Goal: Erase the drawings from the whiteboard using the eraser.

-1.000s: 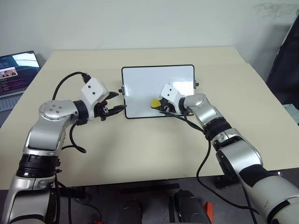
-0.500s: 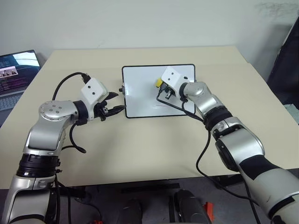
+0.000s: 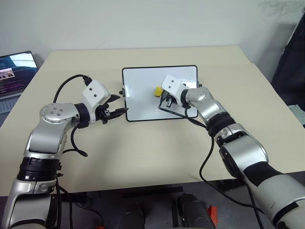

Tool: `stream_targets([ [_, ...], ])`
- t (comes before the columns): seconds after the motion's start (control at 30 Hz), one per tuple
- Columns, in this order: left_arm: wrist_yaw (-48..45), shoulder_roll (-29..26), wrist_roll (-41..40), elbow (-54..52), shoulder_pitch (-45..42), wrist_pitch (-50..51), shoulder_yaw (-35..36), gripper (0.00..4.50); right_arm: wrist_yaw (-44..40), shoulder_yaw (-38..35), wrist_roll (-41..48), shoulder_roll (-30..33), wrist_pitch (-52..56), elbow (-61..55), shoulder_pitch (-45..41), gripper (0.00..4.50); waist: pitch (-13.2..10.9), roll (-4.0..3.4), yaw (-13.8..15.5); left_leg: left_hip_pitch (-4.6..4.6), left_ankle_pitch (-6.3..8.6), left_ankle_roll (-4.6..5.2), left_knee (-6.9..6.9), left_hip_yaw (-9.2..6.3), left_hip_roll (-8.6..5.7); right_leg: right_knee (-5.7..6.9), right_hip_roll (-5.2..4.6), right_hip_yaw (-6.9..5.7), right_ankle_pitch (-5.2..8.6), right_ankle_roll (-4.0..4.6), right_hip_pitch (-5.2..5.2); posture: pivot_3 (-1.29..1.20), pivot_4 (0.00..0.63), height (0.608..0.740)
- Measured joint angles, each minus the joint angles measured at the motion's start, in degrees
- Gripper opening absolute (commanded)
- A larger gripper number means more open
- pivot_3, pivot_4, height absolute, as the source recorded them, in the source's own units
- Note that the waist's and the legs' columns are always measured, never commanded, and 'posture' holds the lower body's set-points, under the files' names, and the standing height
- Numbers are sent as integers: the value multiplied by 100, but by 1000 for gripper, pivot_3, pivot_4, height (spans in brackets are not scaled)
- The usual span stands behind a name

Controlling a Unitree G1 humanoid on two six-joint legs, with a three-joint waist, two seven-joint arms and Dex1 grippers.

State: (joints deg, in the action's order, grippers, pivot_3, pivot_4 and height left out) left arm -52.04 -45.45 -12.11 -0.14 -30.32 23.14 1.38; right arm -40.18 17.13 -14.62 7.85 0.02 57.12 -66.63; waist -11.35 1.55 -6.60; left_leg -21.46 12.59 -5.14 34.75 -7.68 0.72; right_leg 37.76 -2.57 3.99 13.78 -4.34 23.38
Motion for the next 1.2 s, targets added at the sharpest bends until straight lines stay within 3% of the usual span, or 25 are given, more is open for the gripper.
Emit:
stream_targets([
  [0.23,0,0,0,0,-10,-3,-2,2785,-691,428,-43,-23,397,-580,489,839,0,0,13,4,0,0,3,0,0,1,0,-1,-1,-1,-7,0,150,740],
  [0.5,-1,0,9,8,-25,-7,-3,2785,-464,479,-88,-24,338,-411,375,838,0,1,20,9,-2,-1,9,-1,0,4,0,0,-1,1,-11,0,150,740],
  [0.83,-63,0,95,172,-179,-125,-15,2785,698,300,-208,380,-2,4,-259,837,0,0,89,1,-8,4,10,-2,-1,1,1,0,3,9,-10,0,150,740],
  [1.2,-121,0,122,293,-288,-157,-112,2785,259,347,-215,470,14,-637,202,836,0,0,89,-4,-4,1,3,-4,-1,-7,1,-1,-2,-1,-7,0,150,740],
])
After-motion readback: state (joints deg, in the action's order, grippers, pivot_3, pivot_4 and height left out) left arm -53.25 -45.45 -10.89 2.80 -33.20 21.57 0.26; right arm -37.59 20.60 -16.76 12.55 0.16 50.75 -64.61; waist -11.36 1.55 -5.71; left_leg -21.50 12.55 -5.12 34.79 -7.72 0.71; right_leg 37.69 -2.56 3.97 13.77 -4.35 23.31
